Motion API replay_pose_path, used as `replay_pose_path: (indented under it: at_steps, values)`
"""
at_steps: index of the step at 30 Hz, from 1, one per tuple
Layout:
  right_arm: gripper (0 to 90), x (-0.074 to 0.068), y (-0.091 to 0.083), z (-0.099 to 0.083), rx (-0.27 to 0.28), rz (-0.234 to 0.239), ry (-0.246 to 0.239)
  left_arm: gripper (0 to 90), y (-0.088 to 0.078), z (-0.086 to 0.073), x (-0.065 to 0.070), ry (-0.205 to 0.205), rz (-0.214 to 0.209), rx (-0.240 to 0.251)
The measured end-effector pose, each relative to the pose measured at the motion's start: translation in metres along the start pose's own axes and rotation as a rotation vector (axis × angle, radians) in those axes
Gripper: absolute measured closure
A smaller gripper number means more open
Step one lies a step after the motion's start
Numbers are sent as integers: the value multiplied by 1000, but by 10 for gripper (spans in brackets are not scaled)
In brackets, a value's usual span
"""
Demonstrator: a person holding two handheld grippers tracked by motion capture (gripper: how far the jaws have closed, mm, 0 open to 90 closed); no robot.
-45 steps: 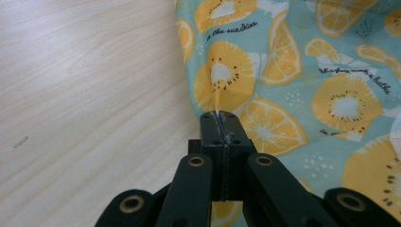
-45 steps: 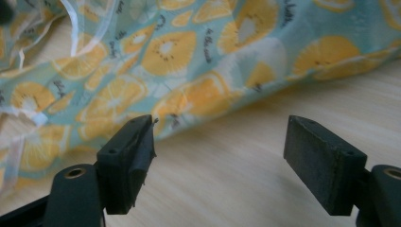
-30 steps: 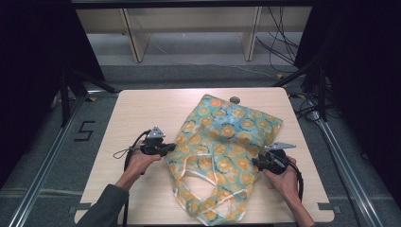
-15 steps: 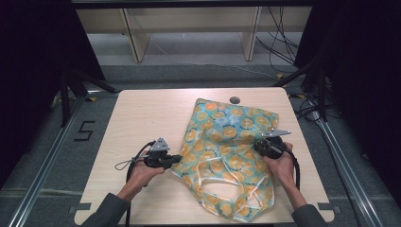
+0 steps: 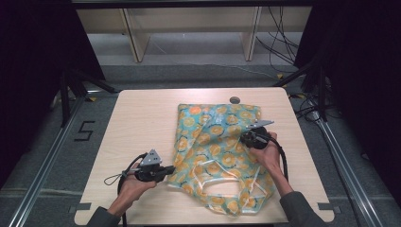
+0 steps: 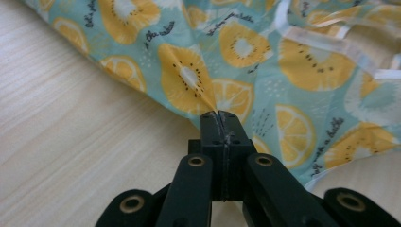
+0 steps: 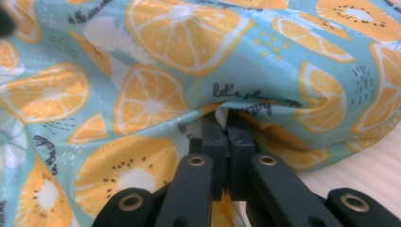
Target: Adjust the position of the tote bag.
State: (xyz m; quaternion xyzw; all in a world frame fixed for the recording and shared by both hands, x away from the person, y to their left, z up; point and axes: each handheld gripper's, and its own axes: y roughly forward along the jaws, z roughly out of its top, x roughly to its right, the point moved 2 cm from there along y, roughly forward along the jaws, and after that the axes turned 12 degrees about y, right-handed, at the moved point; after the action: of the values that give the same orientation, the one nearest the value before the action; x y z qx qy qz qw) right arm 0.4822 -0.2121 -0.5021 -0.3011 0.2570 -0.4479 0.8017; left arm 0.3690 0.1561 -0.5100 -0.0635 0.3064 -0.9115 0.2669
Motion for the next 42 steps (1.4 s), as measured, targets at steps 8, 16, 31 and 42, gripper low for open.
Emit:
replay_pose_path:
  at_steps: [8, 16, 31, 42]
  values:
    - [854, -12, 0, -1, 21, 24, -16, 893, -14, -7, -7, -21, 43, 20]
    - [714, -8, -37, -6, 83, 29, -8, 638, -20, 3, -2, 99, 196, -56]
    - [580, -23, -87, -39, 96, 112, -3, 320, 3, 38, 34, 23, 57, -71]
    - [568, -39, -89, -45, 93, 155, -33, 671, 39, 37, 30, 123, 22, -164]
